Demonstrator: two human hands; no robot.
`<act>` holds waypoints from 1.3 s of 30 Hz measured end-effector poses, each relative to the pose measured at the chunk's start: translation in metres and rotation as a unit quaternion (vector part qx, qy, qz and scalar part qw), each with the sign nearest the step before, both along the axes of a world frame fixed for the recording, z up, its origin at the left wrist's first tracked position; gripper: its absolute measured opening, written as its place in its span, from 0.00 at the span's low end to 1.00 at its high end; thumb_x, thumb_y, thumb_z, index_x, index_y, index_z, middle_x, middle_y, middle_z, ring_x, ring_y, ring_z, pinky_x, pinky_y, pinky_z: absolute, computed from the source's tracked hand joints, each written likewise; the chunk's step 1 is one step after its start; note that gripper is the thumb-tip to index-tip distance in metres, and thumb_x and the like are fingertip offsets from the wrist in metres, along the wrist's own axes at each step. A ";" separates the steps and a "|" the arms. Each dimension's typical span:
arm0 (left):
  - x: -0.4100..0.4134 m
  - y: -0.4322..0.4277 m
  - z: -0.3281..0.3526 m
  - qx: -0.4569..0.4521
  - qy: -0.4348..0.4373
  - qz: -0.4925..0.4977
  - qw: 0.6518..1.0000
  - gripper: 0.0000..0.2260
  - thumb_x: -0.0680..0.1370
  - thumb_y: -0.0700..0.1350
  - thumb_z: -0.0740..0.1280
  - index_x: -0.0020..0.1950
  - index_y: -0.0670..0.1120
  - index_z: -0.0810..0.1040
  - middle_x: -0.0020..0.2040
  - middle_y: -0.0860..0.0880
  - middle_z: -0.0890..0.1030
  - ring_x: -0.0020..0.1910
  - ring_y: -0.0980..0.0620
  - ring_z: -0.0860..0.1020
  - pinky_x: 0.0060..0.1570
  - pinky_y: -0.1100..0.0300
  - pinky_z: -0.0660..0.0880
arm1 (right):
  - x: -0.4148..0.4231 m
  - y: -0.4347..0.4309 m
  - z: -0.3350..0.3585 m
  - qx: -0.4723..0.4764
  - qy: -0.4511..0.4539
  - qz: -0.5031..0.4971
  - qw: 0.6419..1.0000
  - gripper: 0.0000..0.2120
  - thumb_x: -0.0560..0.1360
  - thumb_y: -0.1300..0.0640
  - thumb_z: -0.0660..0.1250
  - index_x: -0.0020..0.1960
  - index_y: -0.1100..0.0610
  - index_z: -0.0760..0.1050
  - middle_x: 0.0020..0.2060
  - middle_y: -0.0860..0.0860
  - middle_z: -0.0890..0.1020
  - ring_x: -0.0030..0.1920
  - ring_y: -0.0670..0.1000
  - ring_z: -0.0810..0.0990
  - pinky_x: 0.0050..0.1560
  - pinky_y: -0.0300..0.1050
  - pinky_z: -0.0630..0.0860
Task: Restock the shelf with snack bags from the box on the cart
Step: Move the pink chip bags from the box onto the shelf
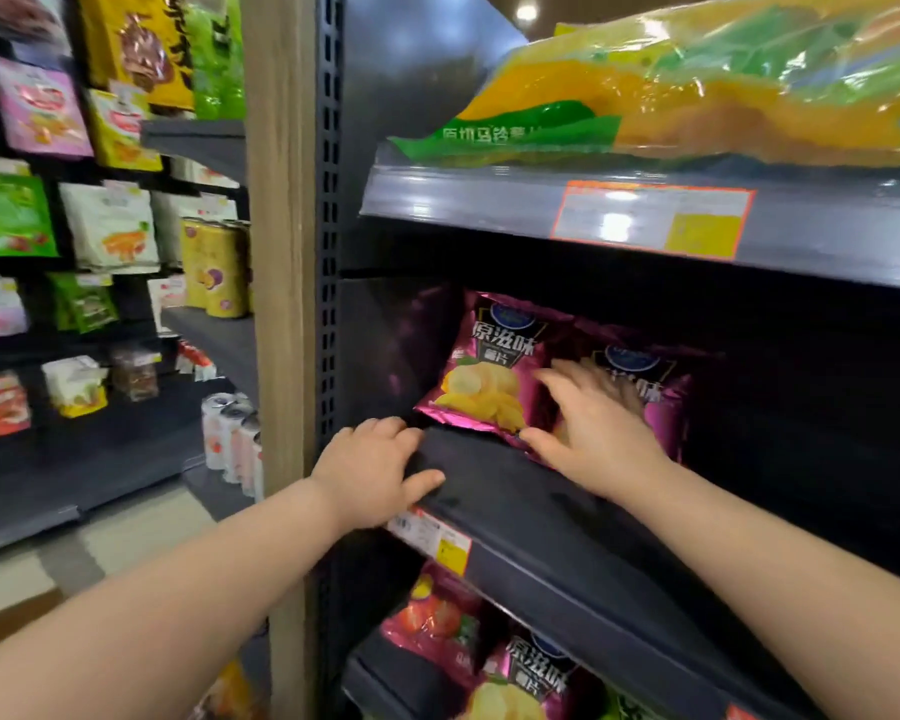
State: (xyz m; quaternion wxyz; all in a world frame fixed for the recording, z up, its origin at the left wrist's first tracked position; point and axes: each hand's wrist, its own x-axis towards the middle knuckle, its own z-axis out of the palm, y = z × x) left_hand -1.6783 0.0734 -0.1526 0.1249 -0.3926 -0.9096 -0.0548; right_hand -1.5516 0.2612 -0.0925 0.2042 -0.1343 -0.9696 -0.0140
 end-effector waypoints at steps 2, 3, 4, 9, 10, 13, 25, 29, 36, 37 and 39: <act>0.006 -0.021 -0.004 -0.027 0.013 0.035 0.999 0.40 0.68 0.72 0.42 0.71 0.50 0.67 0.67 0.48 0.71 0.67 0.46 0.70 0.62 0.52 0.68 | -0.013 -0.023 -0.004 0.037 -0.028 0.057 0.997 0.30 0.75 0.41 0.60 0.74 0.49 0.58 0.75 0.48 0.60 0.76 0.53 0.54 0.74 0.57 0.50; 0.008 -0.033 -0.008 -0.040 0.013 0.054 0.998 0.38 0.70 0.71 0.43 0.71 0.50 0.66 0.67 0.48 0.71 0.67 0.45 0.69 0.63 0.51 0.68 | -0.019 -0.035 -0.007 0.051 -0.038 0.086 0.994 0.30 0.75 0.41 0.60 0.74 0.48 0.59 0.74 0.48 0.61 0.75 0.52 0.55 0.73 0.57 0.51; 0.010 -0.046 -0.012 -0.047 0.011 0.074 0.996 0.36 0.72 0.71 0.46 0.71 0.50 0.66 0.67 0.47 0.71 0.67 0.44 0.69 0.64 0.51 0.67 | -0.026 -0.048 -0.010 0.060 -0.045 0.113 0.991 0.29 0.76 0.41 0.60 0.74 0.48 0.59 0.73 0.47 0.62 0.75 0.51 0.56 0.73 0.56 0.52; 0.020 -0.125 -0.034 -0.064 -0.023 0.165 0.984 0.30 0.77 0.66 0.53 0.72 0.47 0.66 0.66 0.44 0.71 0.66 0.43 0.69 0.61 0.49 0.67 | -0.049 -0.110 -0.033 0.080 -0.068 0.215 0.971 0.26 0.76 0.42 0.60 0.71 0.48 0.63 0.70 0.46 0.67 0.72 0.51 0.61 0.70 0.52 0.56; 0.022 -0.144 -0.039 -0.065 -0.035 0.181 0.981 0.32 0.76 0.67 0.52 0.71 0.47 0.66 0.66 0.44 0.71 0.66 0.43 0.70 0.60 0.50 0.68 | -0.052 -0.122 -0.038 0.078 -0.075 0.231 0.967 0.25 0.76 0.42 0.60 0.71 0.48 0.64 0.69 0.45 0.68 0.72 0.51 0.62 0.70 0.52 0.56; 0.027 -0.200 -0.058 -0.055 -0.081 0.238 0.966 0.37 0.71 0.71 0.48 0.69 0.47 0.68 0.65 0.44 0.73 0.65 0.42 0.71 0.62 0.50 0.69 | -0.059 -0.161 -0.056 0.075 -0.104 0.260 0.957 0.24 0.76 0.43 0.60 0.70 0.48 0.65 0.69 0.46 0.69 0.71 0.51 0.63 0.70 0.52 0.57; 0.071 -0.429 -0.139 -0.085 -0.182 0.396 0.896 0.30 0.76 0.66 0.55 0.71 0.48 0.66 0.69 0.47 0.71 0.68 0.45 0.69 0.63 0.50 0.68 | -0.091 -0.344 -0.151 0.052 -0.246 0.342 0.905 0.23 0.75 0.44 0.61 0.68 0.48 0.68 0.66 0.48 0.72 0.67 0.53 0.69 0.64 0.50 0.67; 0.082 -0.491 -0.166 -0.095 -0.226 0.420 0.874 0.31 0.76 0.66 0.57 0.72 0.49 0.64 0.69 0.48 0.70 0.69 0.46 0.69 0.64 0.50 0.68 | -0.098 -0.397 -0.184 0.021 -0.305 0.327 0.894 0.24 0.75 0.44 0.62 0.69 0.49 0.66 0.67 0.50 0.72 0.67 0.55 0.70 0.66 0.50 0.68; 0.076 -0.533 -0.218 -0.071 -0.325 0.402 0.853 0.31 0.75 0.65 0.59 0.72 0.48 0.64 0.70 0.46 0.70 0.68 0.44 0.70 0.65 0.51 0.70 | -0.097 -0.435 -0.231 -0.020 -0.391 0.267 0.881 0.23 0.75 0.45 0.62 0.68 0.50 0.67 0.64 0.53 0.73 0.64 0.57 0.73 0.59 0.51 0.72; 0.075 -0.532 -0.224 -0.064 -0.339 0.400 0.849 0.31 0.75 0.65 0.60 0.73 0.48 0.63 0.69 0.46 0.70 0.68 0.44 0.70 0.64 0.50 0.70 | -0.096 -0.436 -0.234 -0.021 -0.399 0.263 0.878 0.23 0.75 0.45 0.63 0.68 0.50 0.67 0.64 0.53 0.73 0.64 0.57 0.73 0.59 0.51 0.72; 0.071 -0.526 -0.239 -0.053 -0.368 0.391 0.842 0.32 0.75 0.64 0.60 0.74 0.49 0.62 0.67 0.46 0.71 0.67 0.44 0.70 0.63 0.51 0.71 | -0.103 -0.435 -0.240 -0.023 -0.413 0.253 0.875 0.23 0.75 0.46 0.63 0.68 0.50 0.67 0.64 0.53 0.73 0.64 0.57 0.72 0.59 0.50 0.72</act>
